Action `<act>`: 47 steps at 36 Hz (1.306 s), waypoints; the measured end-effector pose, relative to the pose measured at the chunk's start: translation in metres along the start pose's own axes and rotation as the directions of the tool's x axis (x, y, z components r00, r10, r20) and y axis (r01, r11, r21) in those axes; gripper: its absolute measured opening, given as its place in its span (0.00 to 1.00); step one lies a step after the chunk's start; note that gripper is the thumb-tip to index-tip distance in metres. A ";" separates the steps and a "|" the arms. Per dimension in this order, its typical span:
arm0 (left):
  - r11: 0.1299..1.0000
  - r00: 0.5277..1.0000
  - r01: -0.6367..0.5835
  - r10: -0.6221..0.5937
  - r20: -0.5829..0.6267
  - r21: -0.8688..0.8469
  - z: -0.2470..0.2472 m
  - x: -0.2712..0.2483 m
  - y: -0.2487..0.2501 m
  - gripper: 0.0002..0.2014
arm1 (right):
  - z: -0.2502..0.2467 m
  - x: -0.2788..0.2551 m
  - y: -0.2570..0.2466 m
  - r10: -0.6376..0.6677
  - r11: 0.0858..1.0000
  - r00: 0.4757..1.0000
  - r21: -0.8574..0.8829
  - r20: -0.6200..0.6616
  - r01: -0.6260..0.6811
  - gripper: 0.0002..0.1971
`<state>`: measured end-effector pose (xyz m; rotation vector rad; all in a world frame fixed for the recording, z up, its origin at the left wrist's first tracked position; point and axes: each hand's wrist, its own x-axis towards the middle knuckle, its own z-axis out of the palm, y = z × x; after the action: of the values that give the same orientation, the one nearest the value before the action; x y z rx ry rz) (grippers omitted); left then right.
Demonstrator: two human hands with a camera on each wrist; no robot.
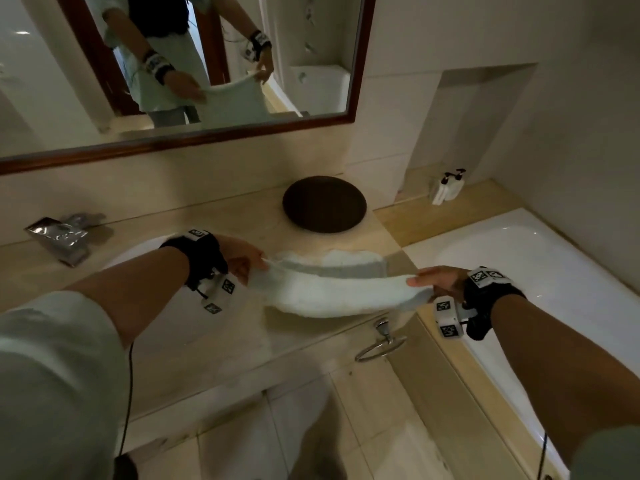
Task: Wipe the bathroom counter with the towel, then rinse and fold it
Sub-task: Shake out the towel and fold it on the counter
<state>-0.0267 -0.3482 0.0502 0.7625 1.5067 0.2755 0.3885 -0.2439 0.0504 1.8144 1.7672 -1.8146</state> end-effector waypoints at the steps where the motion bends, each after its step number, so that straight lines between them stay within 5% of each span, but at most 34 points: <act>1: 0.999 0.999 -0.005 0.003 -0.047 -0.048 -0.002 0.007 0.000 0.06 | -0.001 0.007 0.000 -0.008 1.000 1.000 0.021 -0.019 0.009 0.52; 5: 0.980 0.972 -0.081 0.038 -0.230 -0.182 -0.009 0.031 0.002 0.09 | -0.002 0.040 -0.009 -0.009 0.988 0.992 0.151 -0.128 0.029 0.31; 10: 0.975 0.922 -0.106 0.023 -0.386 -0.196 -0.012 0.062 0.012 0.03 | 0.003 0.079 -0.030 -0.015 0.984 0.979 0.172 -0.202 0.051 0.25; 14: 0.965 0.867 -0.122 -0.010 -0.498 -0.231 -0.015 0.088 0.013 0.15 | 0.001 0.114 -0.041 -0.032 0.987 0.975 0.147 -0.222 0.065 0.16; 17: 0.968 0.825 -0.123 -0.024 -0.564 -0.221 -0.018 0.106 0.010 0.15 | 0.002 0.134 -0.043 -0.056 0.992 0.961 0.091 -0.270 0.083 0.08; 26: 0.996 0.757 -0.003 -0.056 -0.651 -0.089 -0.031 0.164 -0.009 0.13 | -0.001 0.186 -0.022 -0.038 0.999 0.918 -0.005 -0.395 0.039 0.14; 32: 0.998 0.710 0.054 -0.014 -0.704 0.035 -0.023 0.162 -0.005 0.18 | -0.004 0.199 -0.015 0.084 0.996 0.940 0.068 -0.330 -0.065 0.21; 40: 0.968 0.731 0.225 -0.093 -0.676 0.110 -0.008 0.152 0.006 0.29 | 0.005 0.158 -0.030 0.147 0.985 0.948 -0.046 -0.283 -0.166 0.25; 42: 0.959 0.732 0.266 -0.135 -0.667 0.097 -0.007 0.153 0.005 0.32 | 0.010 0.144 -0.027 0.142 0.955 0.950 -0.214 -0.276 -0.205 0.28; 44: 0.946 0.739 0.306 -0.163 -0.654 0.110 -0.005 0.152 0.004 0.36 | 0.016 0.125 -0.025 0.088 0.837 0.958 -0.501 -0.274 -0.221 0.33; 47: 0.930 0.753 0.338 -0.175 -0.634 0.145 0.003 0.142 0.007 0.37 | 0.023 0.109 -0.023 0.053 0.690 0.985 -0.707 -0.166 -0.156 0.34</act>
<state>-0.0094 -0.2584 -0.0581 0.6774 2.2860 0.1204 0.3226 -0.1809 -0.0174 1.6459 1.9607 -0.7508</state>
